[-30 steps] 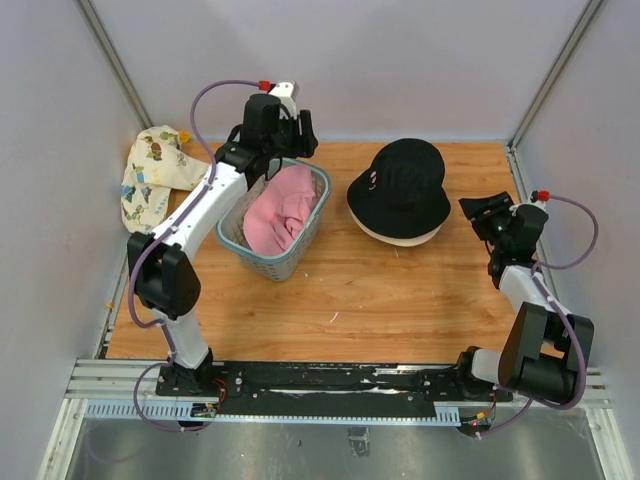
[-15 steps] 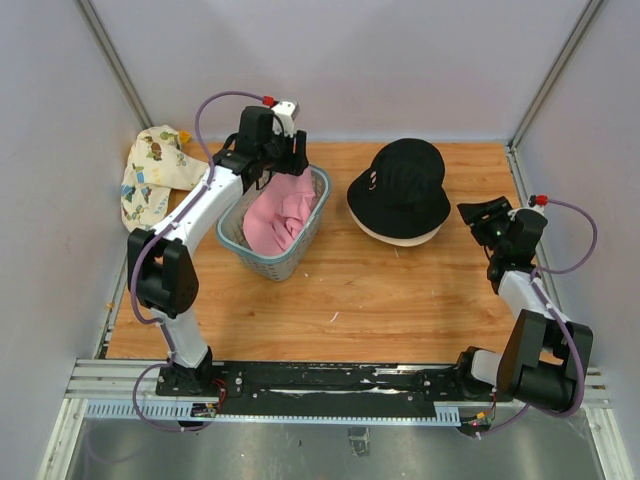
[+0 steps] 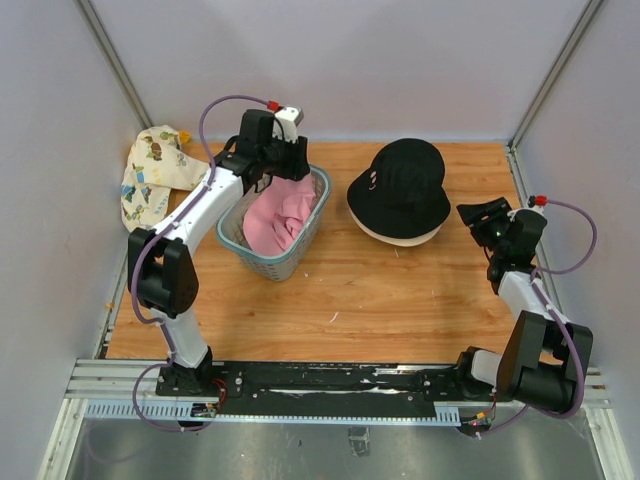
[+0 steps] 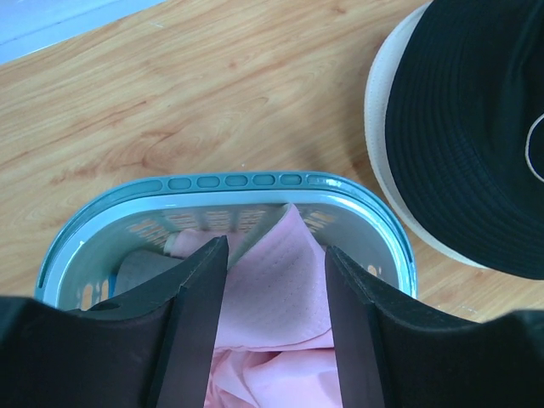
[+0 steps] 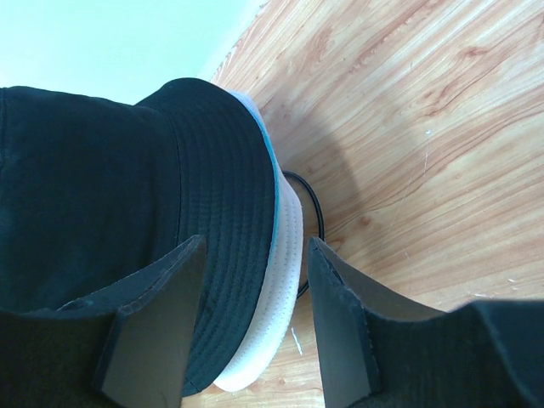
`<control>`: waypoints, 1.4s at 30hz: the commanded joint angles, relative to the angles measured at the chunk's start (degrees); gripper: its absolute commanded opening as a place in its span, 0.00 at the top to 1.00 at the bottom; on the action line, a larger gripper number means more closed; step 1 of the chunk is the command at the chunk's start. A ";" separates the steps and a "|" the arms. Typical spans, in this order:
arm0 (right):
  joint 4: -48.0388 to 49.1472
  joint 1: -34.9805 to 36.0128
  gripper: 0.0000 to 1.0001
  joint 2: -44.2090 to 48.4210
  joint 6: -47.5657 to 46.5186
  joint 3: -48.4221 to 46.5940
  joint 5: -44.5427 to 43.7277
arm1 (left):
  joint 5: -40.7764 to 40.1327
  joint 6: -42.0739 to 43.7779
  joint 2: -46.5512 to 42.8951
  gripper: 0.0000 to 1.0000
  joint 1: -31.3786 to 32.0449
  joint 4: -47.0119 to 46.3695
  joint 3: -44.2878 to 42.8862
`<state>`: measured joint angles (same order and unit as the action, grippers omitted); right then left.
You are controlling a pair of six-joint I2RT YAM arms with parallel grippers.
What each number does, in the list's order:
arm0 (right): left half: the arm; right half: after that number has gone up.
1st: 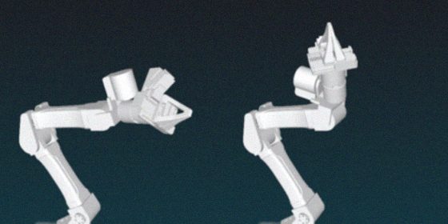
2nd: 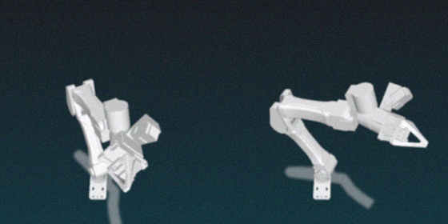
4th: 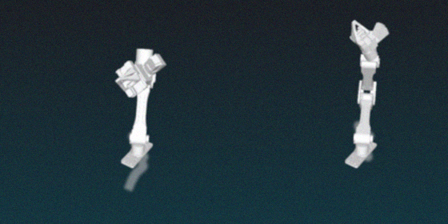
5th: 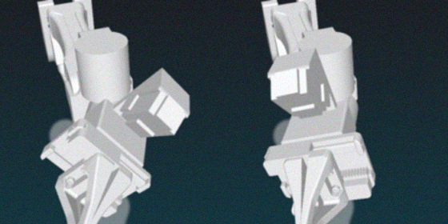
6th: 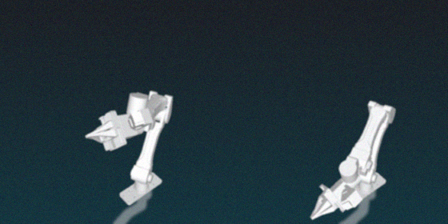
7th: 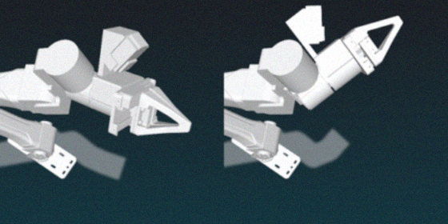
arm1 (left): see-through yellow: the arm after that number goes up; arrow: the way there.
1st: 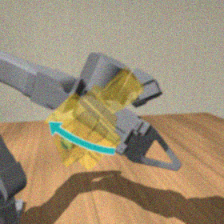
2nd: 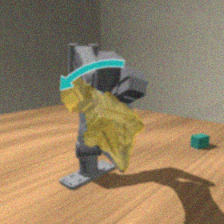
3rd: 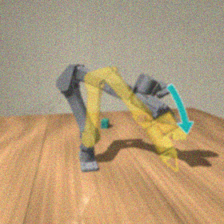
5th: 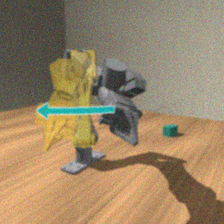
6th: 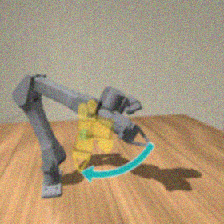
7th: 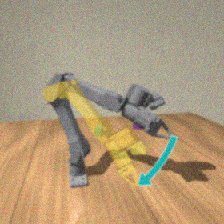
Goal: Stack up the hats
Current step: Pick up the hat from the bin.
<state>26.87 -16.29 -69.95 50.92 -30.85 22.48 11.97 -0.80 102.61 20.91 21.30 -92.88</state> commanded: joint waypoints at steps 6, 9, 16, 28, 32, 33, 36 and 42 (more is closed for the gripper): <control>-0.16 -0.01 0.48 1.39 -1.35 1.19 0.61 | 1.23 0.86 0.75 0.47 -0.60 0.19 0.94; -0.25 0.00 0.47 1.31 -1.41 1.24 0.59 | 1.34 0.95 0.81 0.48 -0.59 0.55 0.88; -0.12 -0.02 0.47 1.13 -1.32 1.17 0.72 | -0.49 1.14 0.67 0.39 -0.56 1.00 1.08; -0.07 0.03 0.47 1.31 -1.35 1.39 0.81 | -0.68 1.13 -0.07 0.40 -0.60 2.08 2.06; -0.08 0.03 0.47 1.55 -1.26 1.52 0.81 | 0.27 0.62 -1.23 0.51 -0.60 2.04 3.47; -0.14 -0.01 0.47 1.69 -1.26 1.58 0.81 | 0.47 0.31 -1.55 0.61 -0.57 2.07 3.88; -0.45 0.01 0.47 2.08 -1.26 1.63 0.72 | 0.85 -0.25 -2.65 0.85 -0.60 1.92 5.06; -1.56 -0.01 0.47 3.66 -1.46 1.61 0.38 | 1.93 -1.33 -4.22 1.00 -0.58 1.99 6.08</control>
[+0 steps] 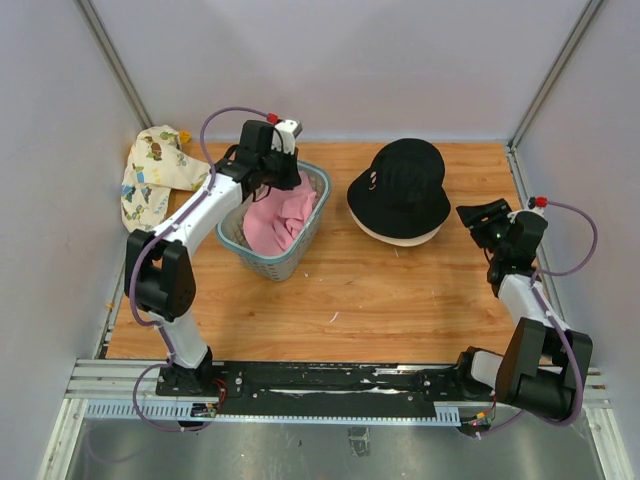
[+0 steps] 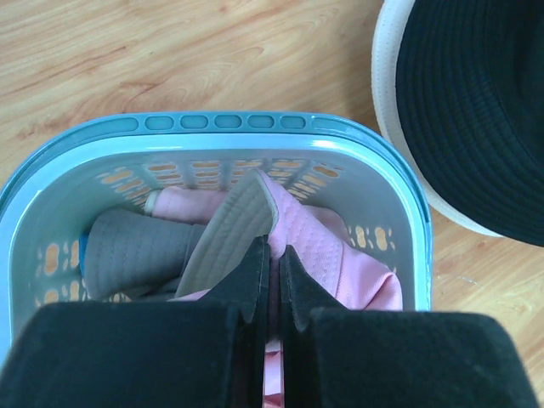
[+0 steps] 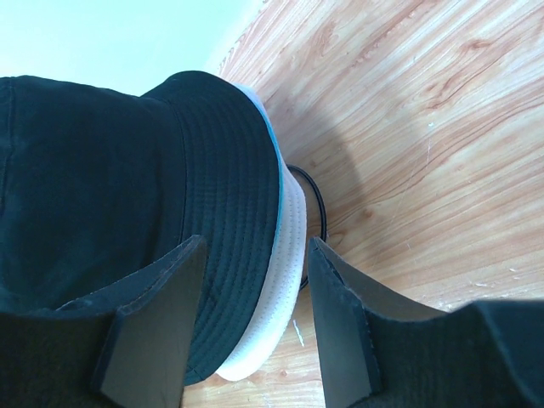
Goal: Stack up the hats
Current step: Pick up the hat from the bin.
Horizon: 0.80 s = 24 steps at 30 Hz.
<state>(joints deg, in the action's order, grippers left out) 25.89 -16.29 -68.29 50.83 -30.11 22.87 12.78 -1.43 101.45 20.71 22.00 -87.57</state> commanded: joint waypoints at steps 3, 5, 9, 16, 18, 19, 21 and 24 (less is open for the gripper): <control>-1.65 -0.04 0.47 3.35 -1.79 0.46 -0.17 | -0.06 -2.51 -4.72 1.00 -0.35 1.37 0.45; -2.73 0.02 0.47 4.54 -2.35 0.11 -0.32 | -1.08 -4.36 -6.78 0.99 -0.40 0.95 0.23; -6.13 0.64 0.47 7.62 -4.34 -1.29 -0.65 | -2.69 -8.33 -11.44 0.99 -0.38 -0.24 -0.57; -17.98 7.58 0.46 15.22 -12.41 -8.07 -3.45 | -4.23 -12.56 -17.17 1.00 -0.41 0.77 -1.68; -21.56 10.84 0.45 17.35 -14.64 -10.76 -5.30 | -4.44 -13.60 -18.96 1.00 -0.41 0.84 -1.88; -22.96 12.44 0.44 18.14 -15.37 -11.94 -6.02 | -4.43 -14.13 -20.21 1.00 -0.34 0.79 -1.97; -24.59 15.95 0.44 19.55 -16.19 -14.00 -6.39 | -4.26 -15.31 -21.96 1.00 -0.34 0.47 -2.33; -25.28 20.91 0.43 20.12 -16.85 -16.60 -6.38 | -3.48 -17.24 -24.03 0.99 -0.41 -0.13 -3.18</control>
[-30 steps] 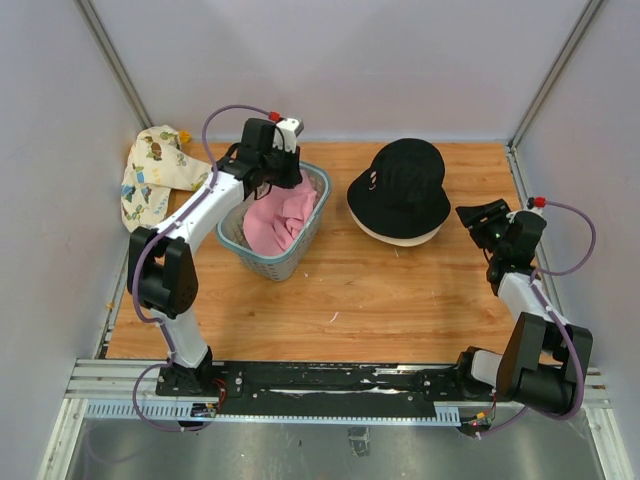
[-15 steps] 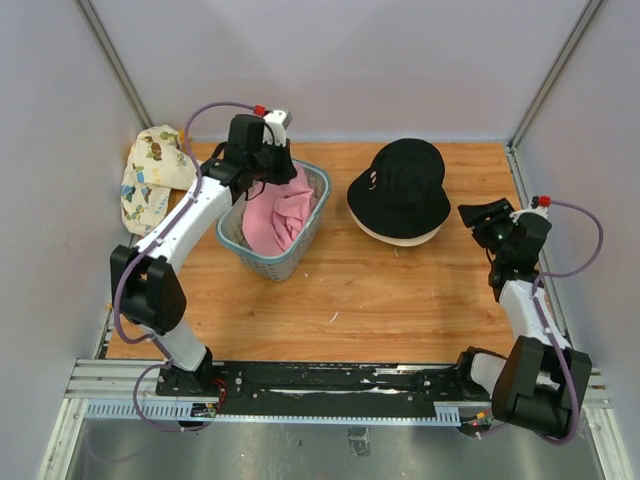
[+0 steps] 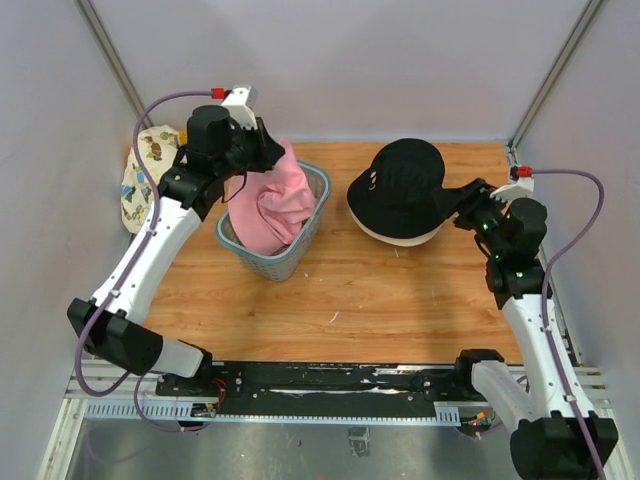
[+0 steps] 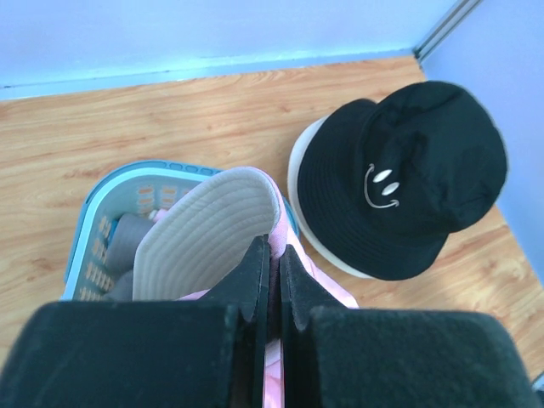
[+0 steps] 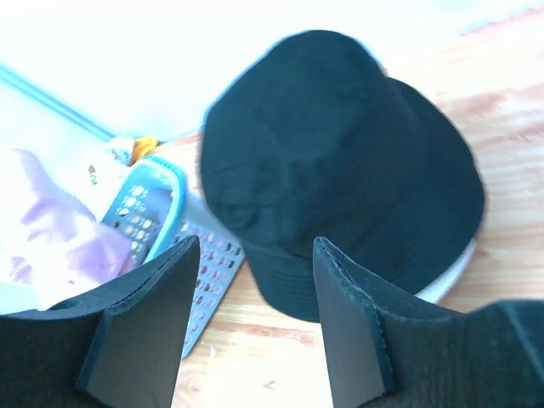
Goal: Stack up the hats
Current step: Pick up the hat from the bin, then stack the hat on the hat.
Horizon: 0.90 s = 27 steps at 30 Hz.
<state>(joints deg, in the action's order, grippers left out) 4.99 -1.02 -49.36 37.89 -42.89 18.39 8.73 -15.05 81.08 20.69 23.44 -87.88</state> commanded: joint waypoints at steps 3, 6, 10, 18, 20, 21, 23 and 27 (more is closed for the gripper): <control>-4.49 11.95 0.42 0.88 -5.03 -5.57 -3.32 | 1.49 -6.40 -5.66 1.00 -0.36 -3.31 -3.02; -4.49 18.60 0.41 0.02 -6.36 -7.10 -6.32 | 3.38 -9.83 -7.05 1.00 -0.38 -5.60 -2.96; -3.74 27.04 0.41 -2.27 -8.40 -9.33 -8.97 | 7.40 -14.21 -7.23 1.00 -0.38 -8.29 -4.12; 0.60 35.68 0.38 -8.17 -10.51 -13.46 -8.33 | 15.24 -20.54 -5.15 0.99 -0.38 -11.43 -7.02; 1.67 36.77 0.38 -9.55 -10.50 -14.34 -8.09 | 17.00 -21.48 -4.53 0.99 -0.38 -11.97 -7.45; 2.09 37.18 0.37 -9.94 -10.59 -14.73 -8.00 | 17.76 -21.92 -4.22 0.99 -0.38 -12.16 -7.48; 2.73 37.88 0.36 -10.70 -10.71 -15.58 -7.84 | 18.91 -22.60 -4.09 1.00 -0.36 -12.89 -7.11; 3.84 39.27 0.35 -11.73 -10.77 -16.46 -6.86 | 20.01 -23.45 -3.88 0.99 -0.38 -13.97 -6.23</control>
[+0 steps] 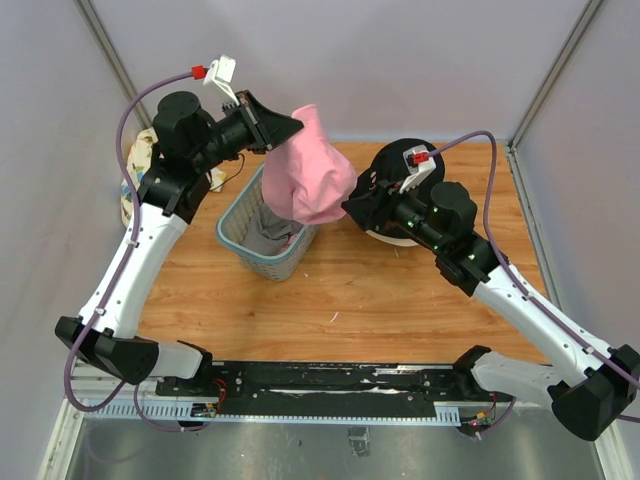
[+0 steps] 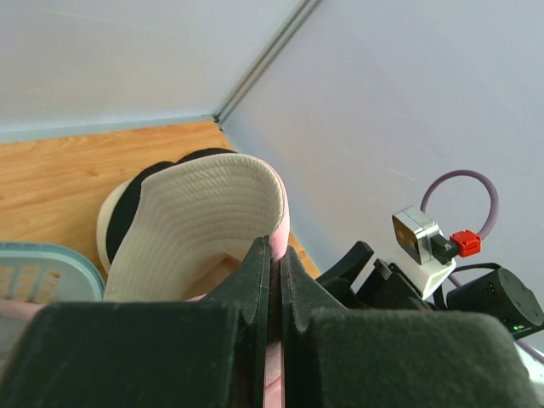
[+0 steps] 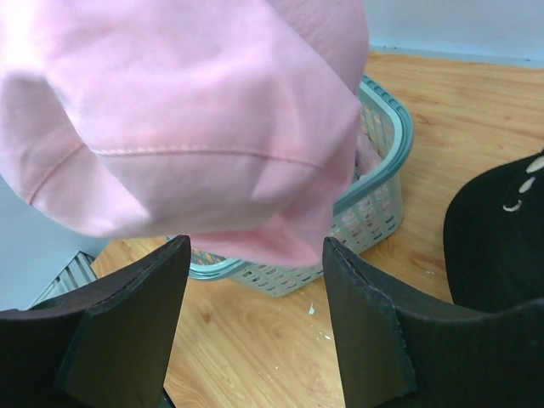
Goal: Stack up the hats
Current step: Stack the hat on the hat.
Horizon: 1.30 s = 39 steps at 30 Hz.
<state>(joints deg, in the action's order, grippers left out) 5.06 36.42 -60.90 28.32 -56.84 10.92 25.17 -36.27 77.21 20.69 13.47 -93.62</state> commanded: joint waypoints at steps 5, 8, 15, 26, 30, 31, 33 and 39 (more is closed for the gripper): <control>5.47 3.11 0.33 -0.68 -0.55 -2.28 1.05 | 6.07 -4.15 0.44 1.00 -0.38 -6.14 0.39; 7.43 3.26 0.32 -0.80 0.70 -1.65 1.96 | 6.96 -4.95 0.40 1.00 -0.38 -6.89 0.92; 9.33 3.42 0.42 -1.65 1.55 -1.72 1.84 | 9.02 -7.01 0.13 1.00 -0.36 -9.10 2.13; 5.28 3.18 0.99 3.88 -2.60 -3.57 -4.96 | 8.92 -11.00 0.07 0.99 -0.36 -13.47 3.23; 0.38 0.98 0.99 5.68 -4.47 -7.61 -6.22 | 9.95 -16.13 0.81 0.99 -0.38 -18.59 4.77; -0.97 0.07 0.99 6.06 -4.82 -8.83 -6.33 | 10.39 -17.63 1.26 1.00 -0.34 -20.16 5.23; -4.23 -2.05 0.99 6.56 -5.35 -11.48 -6.30 | 11.42 -20.99 2.21 1.00 -0.21 -24.08 6.55; -13.74 -8.70 1.00 6.59 -6.45 -19.81 -5.09 | 13.45 -25.25 8.61 1.00 3.90 -31.64 6.72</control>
<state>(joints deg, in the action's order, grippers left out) -2.22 31.77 -55.59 24.08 -71.37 7.07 35.97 -57.43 81.54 22.15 -10.90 -86.76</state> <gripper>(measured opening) 0.031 0.041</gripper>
